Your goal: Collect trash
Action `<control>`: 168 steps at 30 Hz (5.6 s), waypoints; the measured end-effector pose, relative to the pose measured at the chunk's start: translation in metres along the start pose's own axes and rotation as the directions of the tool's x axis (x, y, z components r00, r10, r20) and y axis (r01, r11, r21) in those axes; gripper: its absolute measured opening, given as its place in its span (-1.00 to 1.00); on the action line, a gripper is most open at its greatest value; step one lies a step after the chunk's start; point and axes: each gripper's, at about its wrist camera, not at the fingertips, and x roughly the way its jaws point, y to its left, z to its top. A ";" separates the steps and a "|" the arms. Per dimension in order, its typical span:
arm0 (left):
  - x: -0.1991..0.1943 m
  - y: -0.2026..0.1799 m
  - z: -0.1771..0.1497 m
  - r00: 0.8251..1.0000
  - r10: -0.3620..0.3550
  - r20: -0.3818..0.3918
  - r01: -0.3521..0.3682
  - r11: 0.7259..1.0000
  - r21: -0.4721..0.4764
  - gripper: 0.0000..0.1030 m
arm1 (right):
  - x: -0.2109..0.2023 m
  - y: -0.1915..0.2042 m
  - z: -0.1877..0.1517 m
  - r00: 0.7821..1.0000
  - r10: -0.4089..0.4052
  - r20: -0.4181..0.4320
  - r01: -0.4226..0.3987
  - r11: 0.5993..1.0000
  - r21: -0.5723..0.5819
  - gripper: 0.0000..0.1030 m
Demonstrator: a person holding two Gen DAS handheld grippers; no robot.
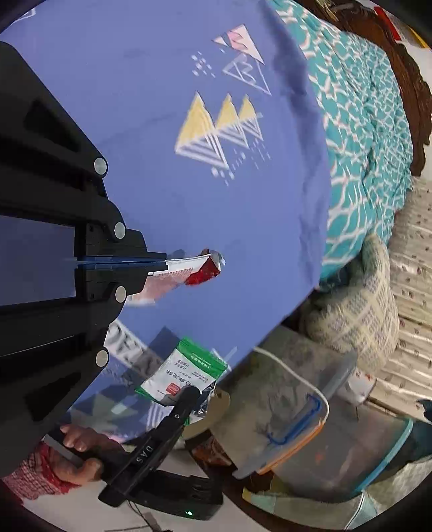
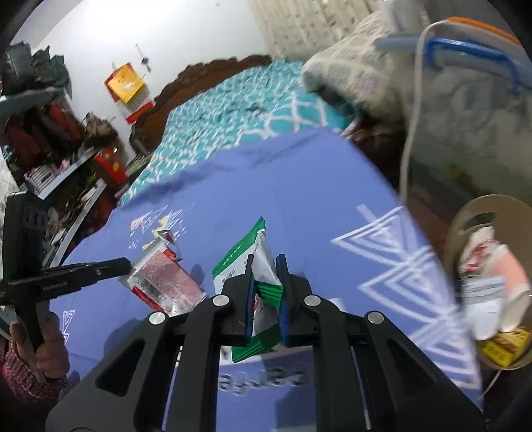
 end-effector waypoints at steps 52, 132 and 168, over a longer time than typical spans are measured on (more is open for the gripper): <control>0.010 -0.236 0.013 0.985 0.011 0.173 -0.089 0.887 0.452 0.68 | -0.173 -0.079 -0.081 0.869 -0.308 0.388 0.137 0.902 0.409 0.83; -0.120 -0.161 -0.075 0.874 0.285 0.393 -0.418 0.855 0.309 0.83 | -0.234 0.062 -0.134 0.786 -0.485 0.383 0.272 0.828 0.491 0.94; -0.120 -0.159 -0.077 0.863 0.331 0.382 -0.452 0.844 0.288 0.83 | -0.242 0.068 -0.136 0.775 -0.482 0.409 0.265 0.835 0.482 0.94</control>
